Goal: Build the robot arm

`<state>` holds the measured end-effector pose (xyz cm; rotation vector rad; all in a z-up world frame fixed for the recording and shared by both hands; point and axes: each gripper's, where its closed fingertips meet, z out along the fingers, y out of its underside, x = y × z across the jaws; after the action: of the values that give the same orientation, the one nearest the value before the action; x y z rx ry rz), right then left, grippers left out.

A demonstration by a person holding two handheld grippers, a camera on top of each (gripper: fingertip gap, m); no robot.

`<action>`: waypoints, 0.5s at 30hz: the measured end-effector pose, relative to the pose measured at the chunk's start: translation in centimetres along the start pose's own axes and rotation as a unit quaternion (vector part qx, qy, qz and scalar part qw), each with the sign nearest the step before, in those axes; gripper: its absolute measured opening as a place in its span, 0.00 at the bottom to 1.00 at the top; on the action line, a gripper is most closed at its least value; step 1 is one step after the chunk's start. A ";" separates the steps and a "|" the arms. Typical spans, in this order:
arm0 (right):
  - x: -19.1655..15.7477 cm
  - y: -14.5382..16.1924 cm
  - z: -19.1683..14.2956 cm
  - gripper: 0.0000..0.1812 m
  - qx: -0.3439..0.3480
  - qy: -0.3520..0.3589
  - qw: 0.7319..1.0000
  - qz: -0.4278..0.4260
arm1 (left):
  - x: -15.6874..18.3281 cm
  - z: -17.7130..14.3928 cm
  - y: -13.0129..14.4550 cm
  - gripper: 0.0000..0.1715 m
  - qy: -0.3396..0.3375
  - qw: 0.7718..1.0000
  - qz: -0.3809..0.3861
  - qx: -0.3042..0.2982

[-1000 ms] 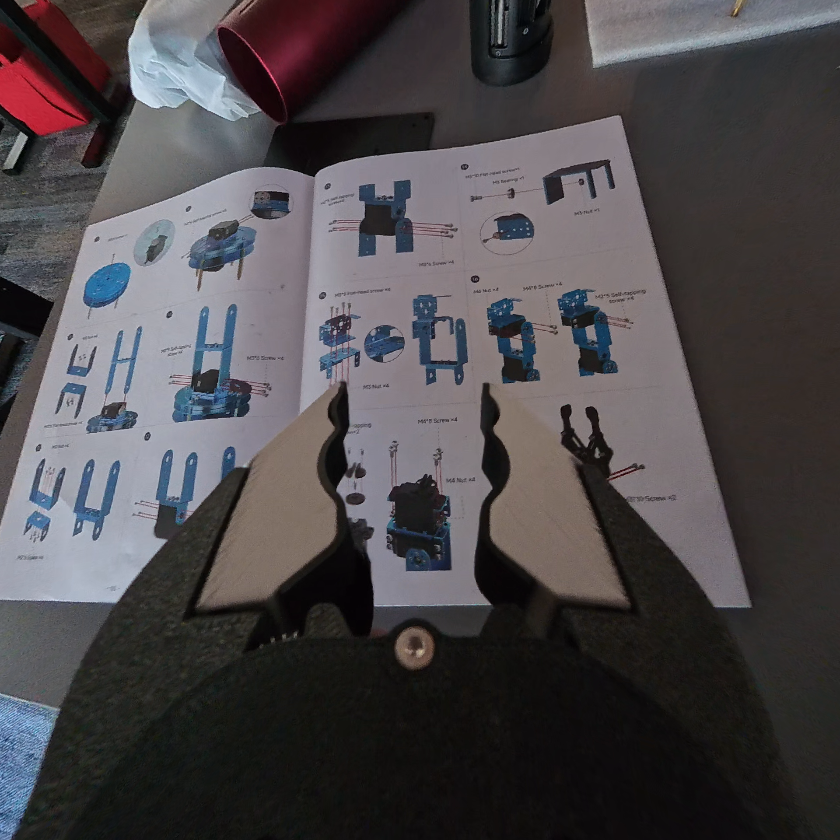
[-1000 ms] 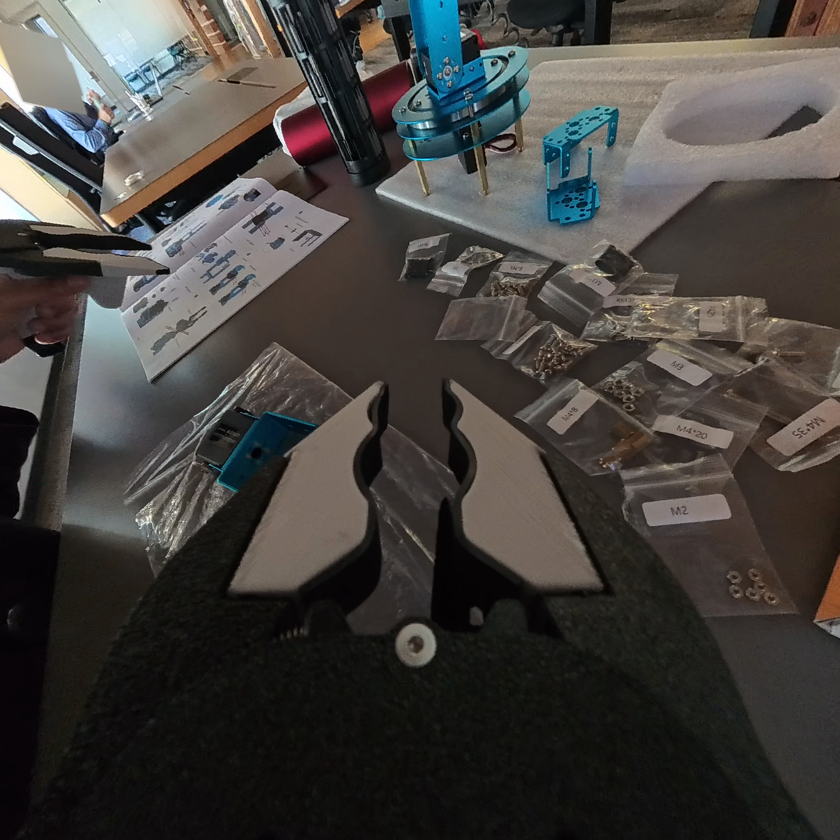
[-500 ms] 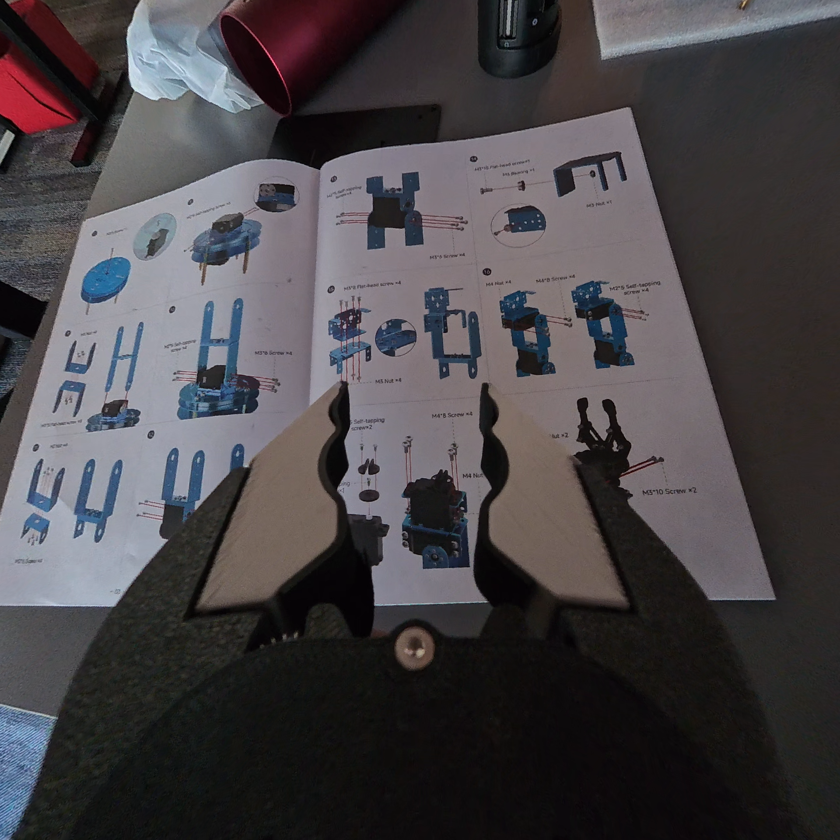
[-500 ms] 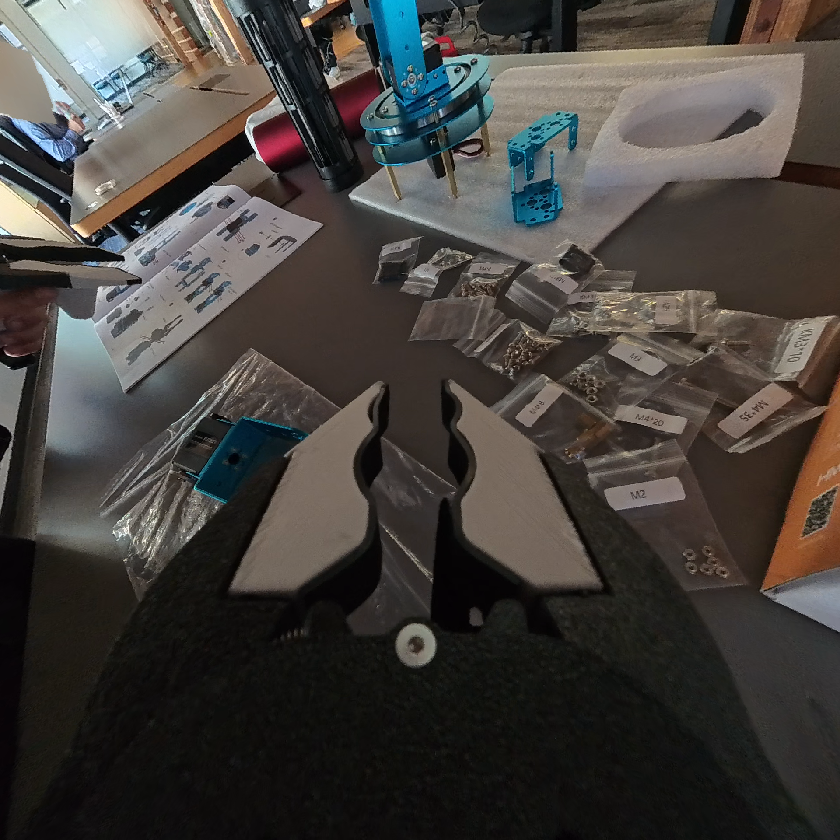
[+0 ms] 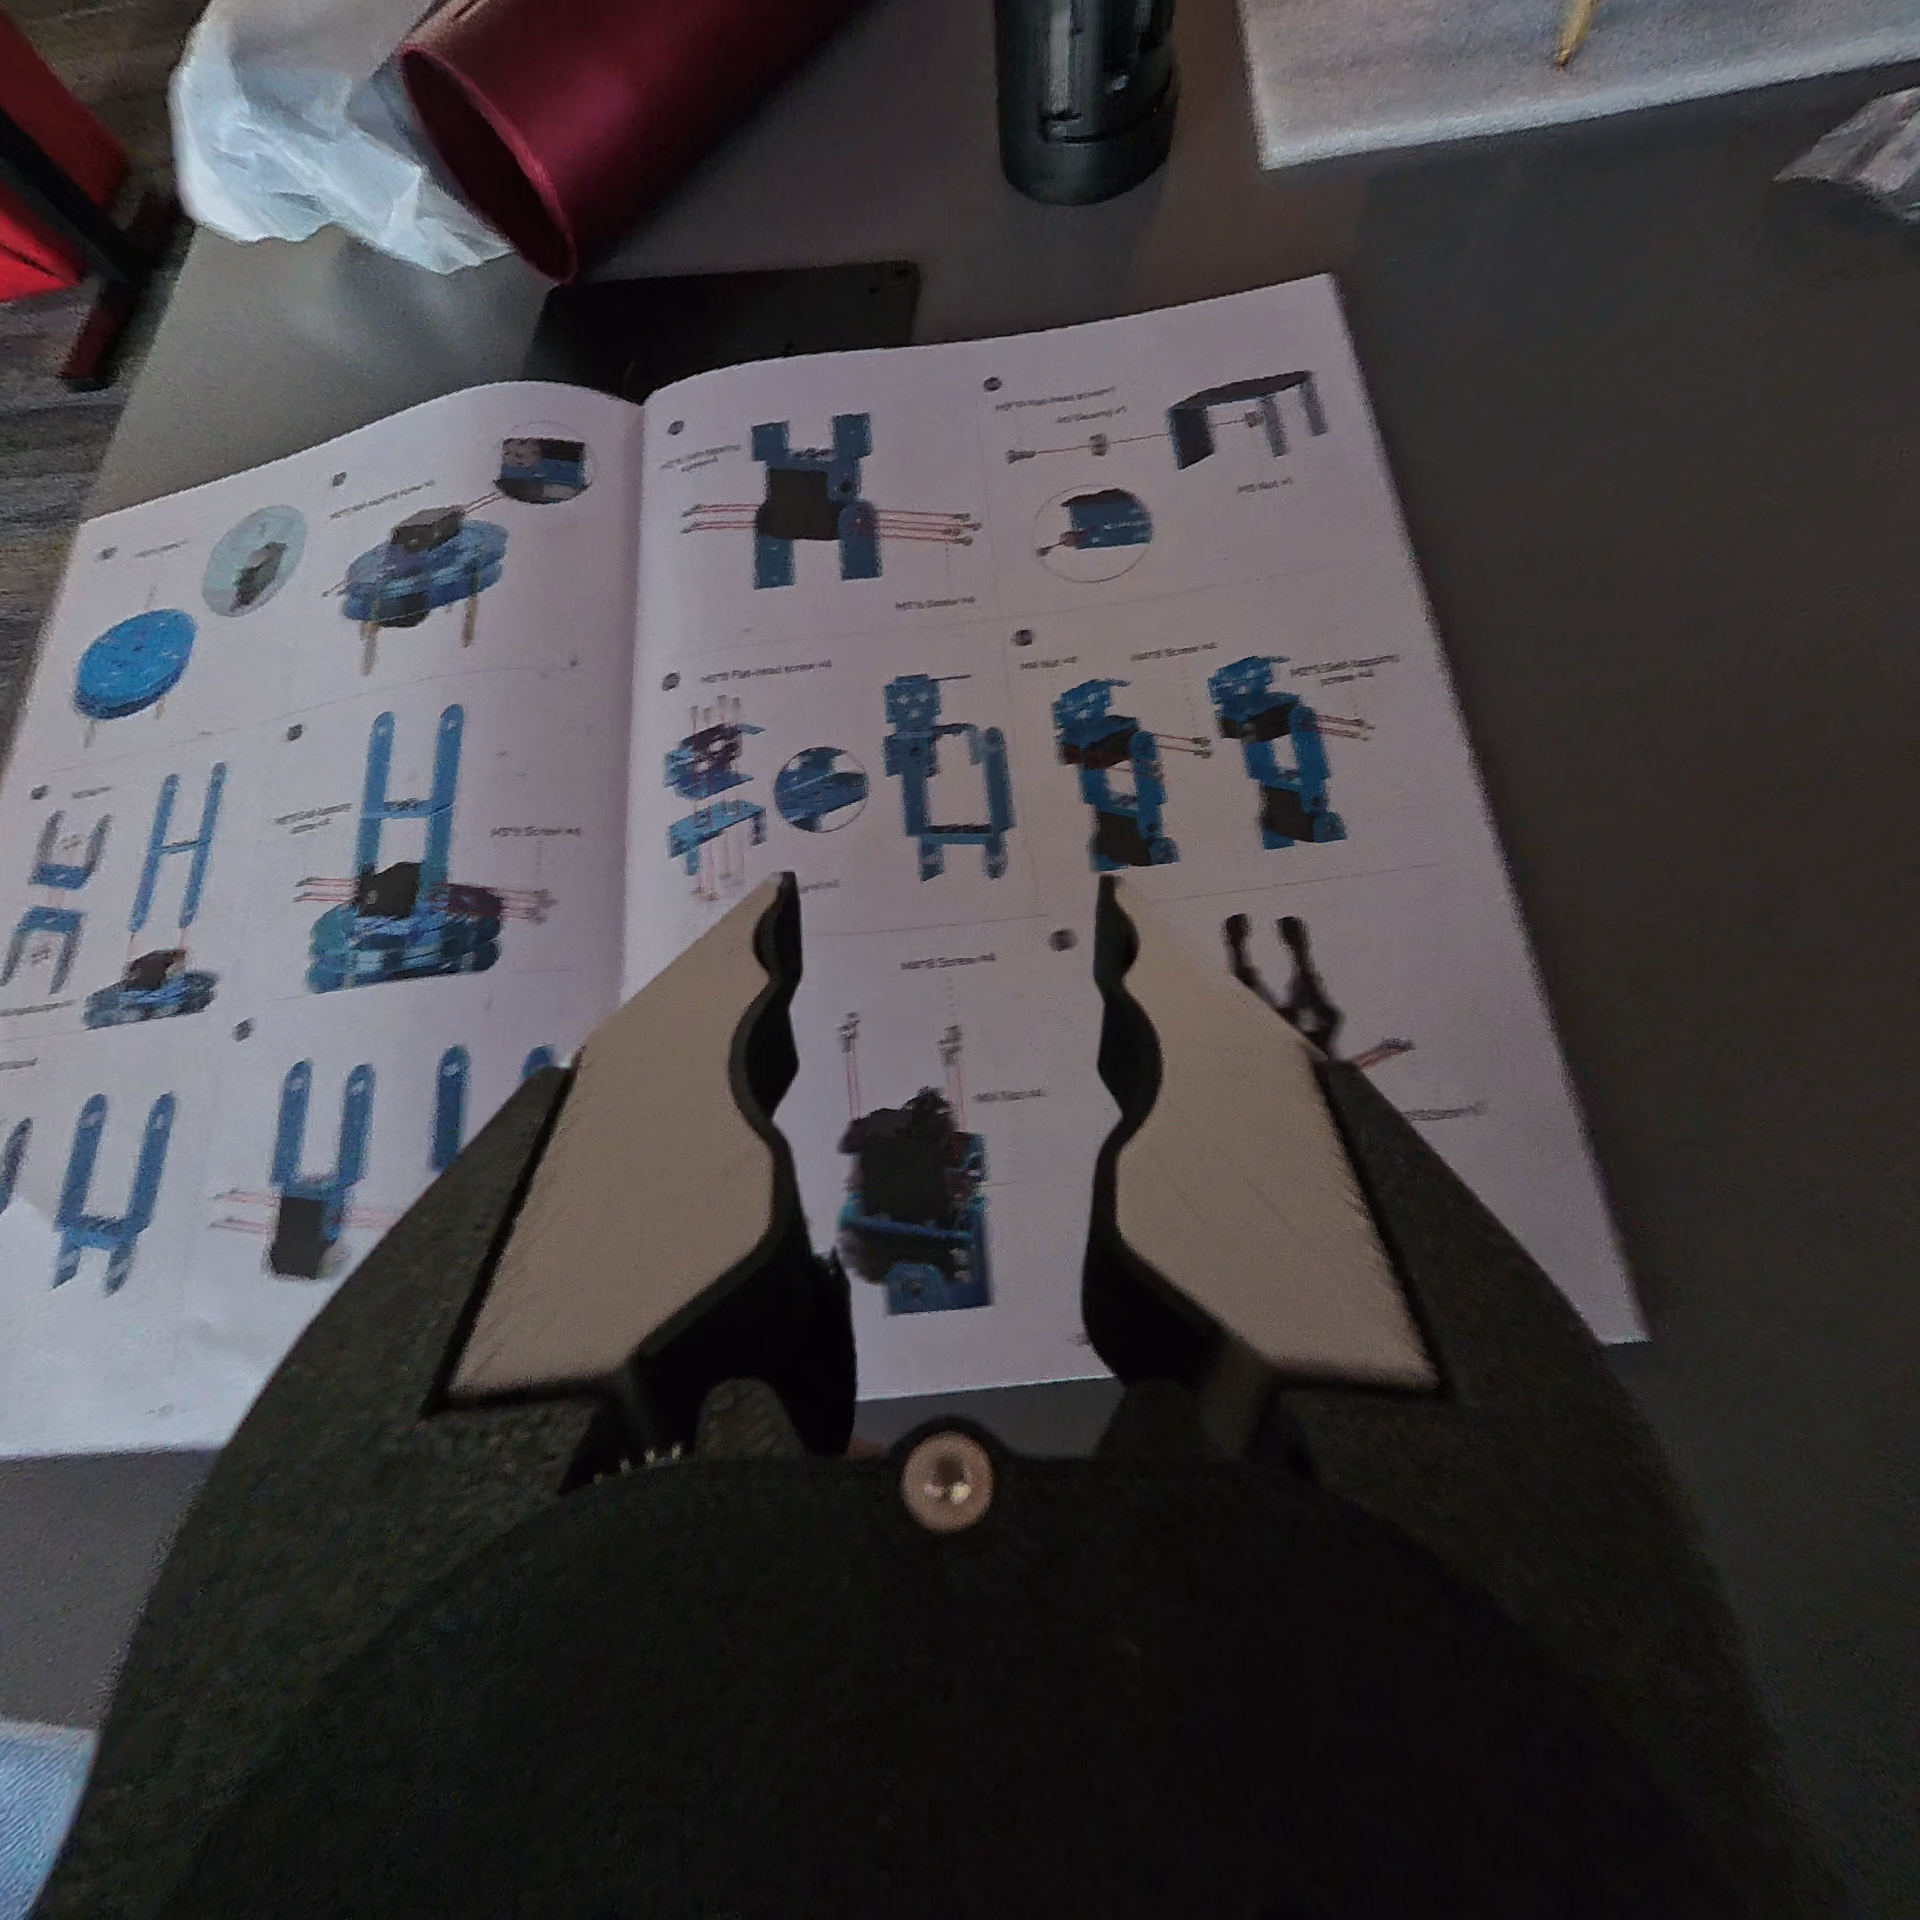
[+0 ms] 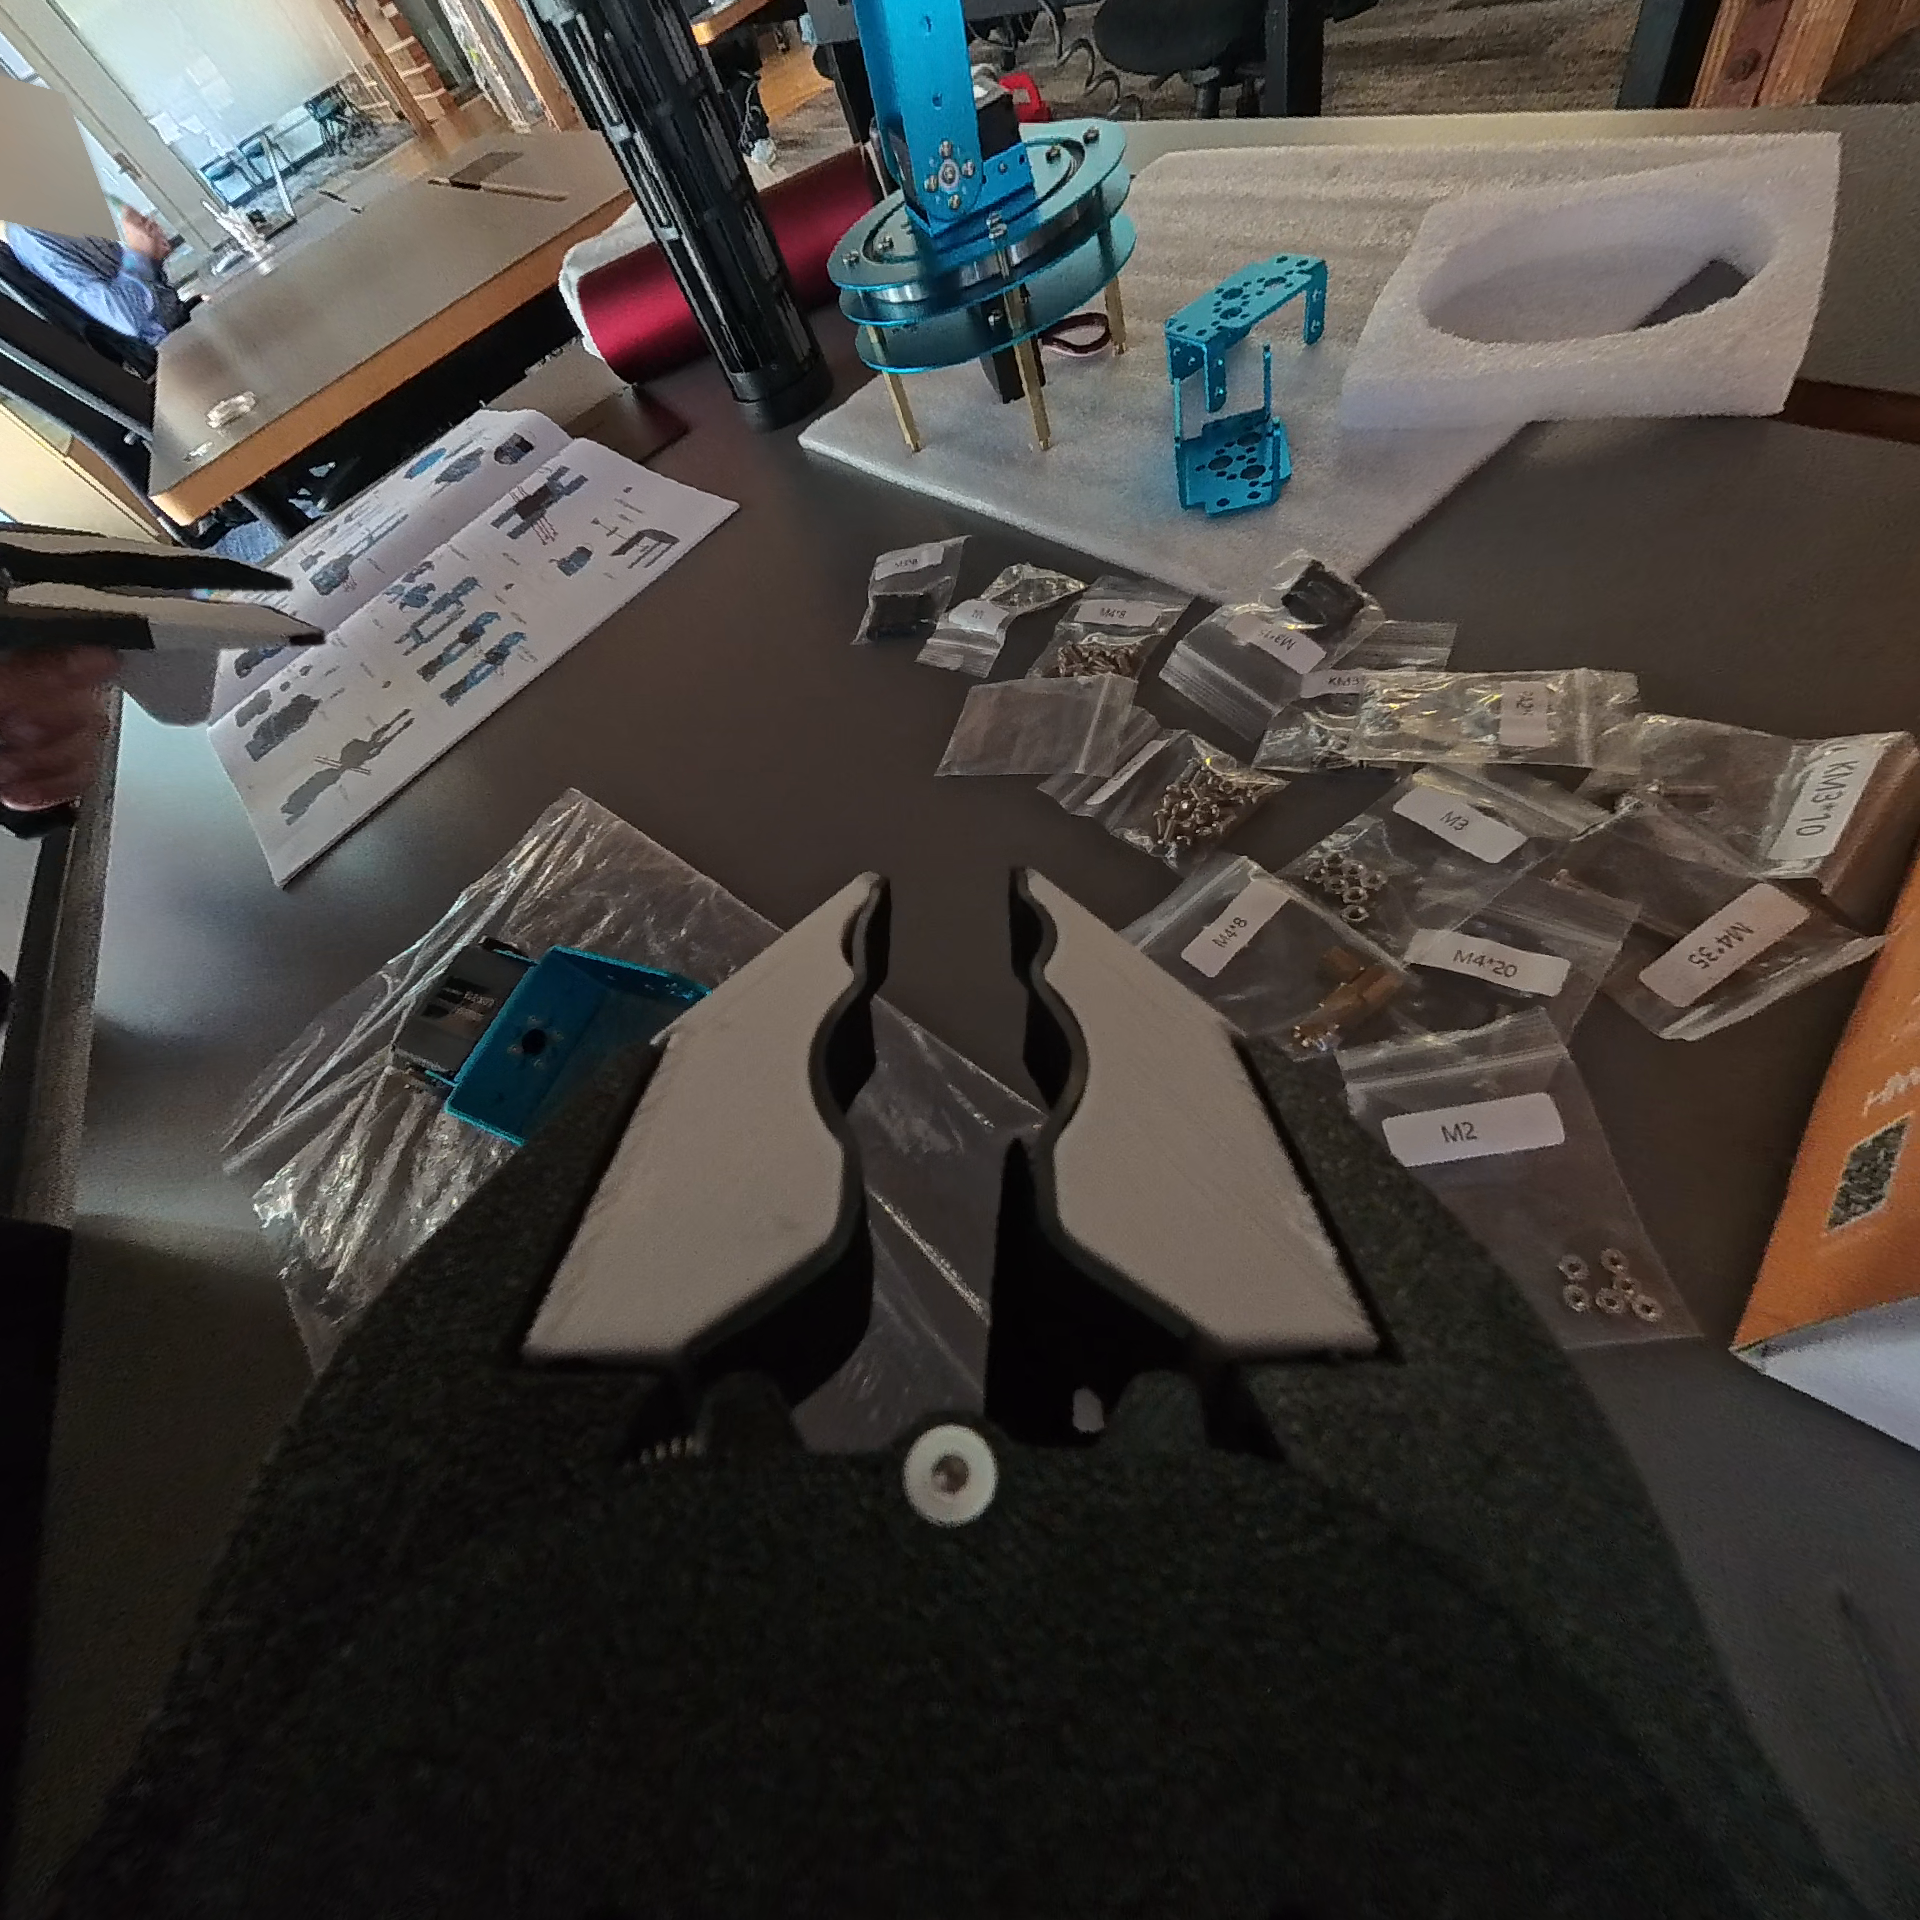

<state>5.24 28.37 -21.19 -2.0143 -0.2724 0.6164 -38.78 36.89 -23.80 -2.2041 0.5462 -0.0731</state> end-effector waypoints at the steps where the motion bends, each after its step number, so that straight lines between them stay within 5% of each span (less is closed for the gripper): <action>1: -0.1 0.0 0.0 0.12 0.000 -0.001 1.000 0.000 | 1.3 0.0 -0.3 0.33 0.024 1.000 0.002 0.006; 4: -1.2 -0.1 -0.1 0.14 -0.001 -0.036 0.999 -0.002 | 8.8 -1.1 -1.5 0.33 0.166 0.984 0.047 0.040; 7: -7.8 -0.4 -1.5 0.16 -0.007 -0.242 0.970 0.027 | 18.2 -4.6 -1.7 0.33 0.336 0.930 0.126 0.078; 9: -10.0 -0.4 -2.2 0.18 -0.012 -0.292 0.956 0.018 | 22.3 -5.9 -1.6 0.33 0.396 0.903 0.145 0.081; 15: -11.7 4.8 -1.3 0.17 -0.137 -0.269 0.949 -0.096 | 27.7 -3.9 0.2 0.38 0.379 0.894 0.234 0.050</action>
<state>-4.29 19.90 -21.19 -2.0102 -0.9129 1.0425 -14.75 22.68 -25.10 -1.8271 1.4506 -0.7059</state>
